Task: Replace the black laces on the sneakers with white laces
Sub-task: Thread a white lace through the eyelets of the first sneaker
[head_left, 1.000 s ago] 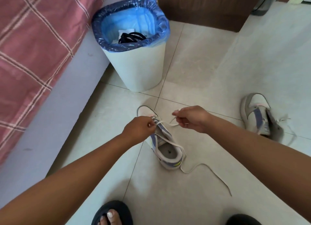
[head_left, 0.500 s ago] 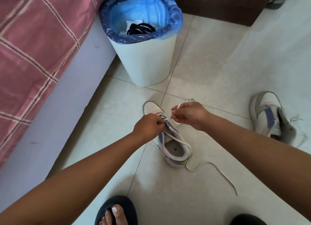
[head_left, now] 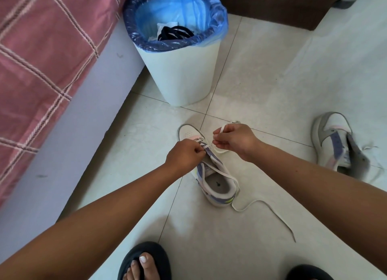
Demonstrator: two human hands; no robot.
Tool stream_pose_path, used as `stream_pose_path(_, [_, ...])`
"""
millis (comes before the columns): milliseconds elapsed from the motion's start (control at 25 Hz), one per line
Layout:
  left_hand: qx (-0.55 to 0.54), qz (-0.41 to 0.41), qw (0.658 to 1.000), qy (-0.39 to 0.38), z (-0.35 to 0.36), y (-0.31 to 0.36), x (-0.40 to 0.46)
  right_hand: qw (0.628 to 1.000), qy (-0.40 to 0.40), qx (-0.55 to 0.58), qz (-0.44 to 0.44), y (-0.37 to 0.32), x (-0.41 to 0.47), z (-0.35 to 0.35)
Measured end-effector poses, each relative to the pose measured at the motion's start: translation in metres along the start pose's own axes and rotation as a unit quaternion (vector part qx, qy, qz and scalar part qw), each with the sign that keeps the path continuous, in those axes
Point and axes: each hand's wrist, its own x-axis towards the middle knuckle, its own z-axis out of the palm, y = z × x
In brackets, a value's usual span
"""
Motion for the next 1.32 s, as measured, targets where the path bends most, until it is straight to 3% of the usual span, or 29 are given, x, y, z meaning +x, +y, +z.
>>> stream_pose_path(120, [0.016,-0.012,0.999,0.030,-0.001,0.001,0.001,1.000,0.001,0.011,-0.011,0.005,-0.002,0.001])
stream_pose_path(360, [0.017,-0.002,1.000,0.016,0.000,0.004,-0.002,1.000,-0.008,0.002,-0.012,0.008,-0.004,0.001])
stream_pose_path(760, [-0.034,-0.031,0.999,0.026,0.008,0.003,-0.003,0.989,-0.031,-0.138,-0.035,0.010,-0.004,0.005])
stream_pose_path(1000, [-0.080,-0.051,0.995,0.033,0.012,0.002,0.000,0.924,-0.064,-0.368,-0.086,0.005,-0.001,0.006])
stream_pose_path(1160, [-0.075,-0.029,0.996,0.046,0.014,-0.001,-0.001,0.897,-0.046,-0.419,-0.137,0.006,-0.002,0.006])
stream_pose_path(1320, [-0.065,0.013,0.997,0.025,0.014,-0.001,-0.003,0.934,-0.030,-0.329,-0.139,0.018,-0.015,0.004])
